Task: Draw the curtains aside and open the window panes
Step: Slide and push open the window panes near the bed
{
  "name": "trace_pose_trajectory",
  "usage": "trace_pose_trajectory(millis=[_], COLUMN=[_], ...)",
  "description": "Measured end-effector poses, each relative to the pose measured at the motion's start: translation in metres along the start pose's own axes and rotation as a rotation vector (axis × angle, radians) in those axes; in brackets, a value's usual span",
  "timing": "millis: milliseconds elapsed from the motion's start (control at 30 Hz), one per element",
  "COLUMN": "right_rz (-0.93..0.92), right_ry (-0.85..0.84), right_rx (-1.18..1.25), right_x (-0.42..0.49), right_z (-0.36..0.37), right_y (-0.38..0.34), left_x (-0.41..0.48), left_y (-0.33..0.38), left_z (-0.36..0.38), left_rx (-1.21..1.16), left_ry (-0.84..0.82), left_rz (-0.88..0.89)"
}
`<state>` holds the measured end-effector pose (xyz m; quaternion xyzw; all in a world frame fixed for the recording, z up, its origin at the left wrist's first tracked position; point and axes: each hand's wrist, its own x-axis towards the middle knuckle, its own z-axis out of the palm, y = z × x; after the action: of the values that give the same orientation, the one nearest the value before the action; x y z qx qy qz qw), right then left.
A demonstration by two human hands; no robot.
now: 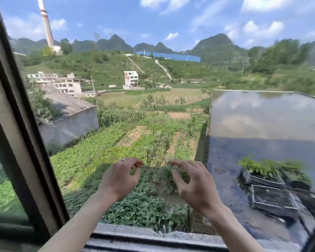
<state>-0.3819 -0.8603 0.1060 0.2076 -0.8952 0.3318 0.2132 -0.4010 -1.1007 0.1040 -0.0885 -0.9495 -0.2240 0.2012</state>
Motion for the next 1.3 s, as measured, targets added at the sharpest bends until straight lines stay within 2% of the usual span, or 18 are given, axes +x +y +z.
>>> trace_pose_trajectory(millis=[333,500,667,867,1067,1200,1300], right_rz=[0.316,0.391,0.440,0.506,0.548,0.618,0.632], right_ry=[0.360,0.503,0.617,0.619,0.604,0.622,0.631], right_rx=[-0.284,-0.362,-0.391,-0.321,-0.311,-0.402,-0.403], right_x=[-0.085,-0.114,-0.118,-0.093,-0.069,-0.062,-0.061], right_z=[-0.167,-0.234,-0.281,-0.297,-0.283,-0.276,-0.277], right_y=[0.075,0.099,0.125,0.144,0.148,0.147,0.143], left_x=[0.053,0.068,0.077,0.077,0.083,0.091,0.096], left_y=[0.202,0.293,0.351,0.379,0.372,0.367,0.364], left_z=[0.090,0.112,0.129,0.151,0.171,0.177,0.185], left_rx=[-0.376,-0.467,-0.482,-0.674,-0.907,-0.955,-0.927], left_ry=[-0.197,-0.252,-0.285,-0.428,-0.637,-0.679,-0.648], left_rz=[0.390,0.482,0.524,0.569,0.614,0.687,0.767])
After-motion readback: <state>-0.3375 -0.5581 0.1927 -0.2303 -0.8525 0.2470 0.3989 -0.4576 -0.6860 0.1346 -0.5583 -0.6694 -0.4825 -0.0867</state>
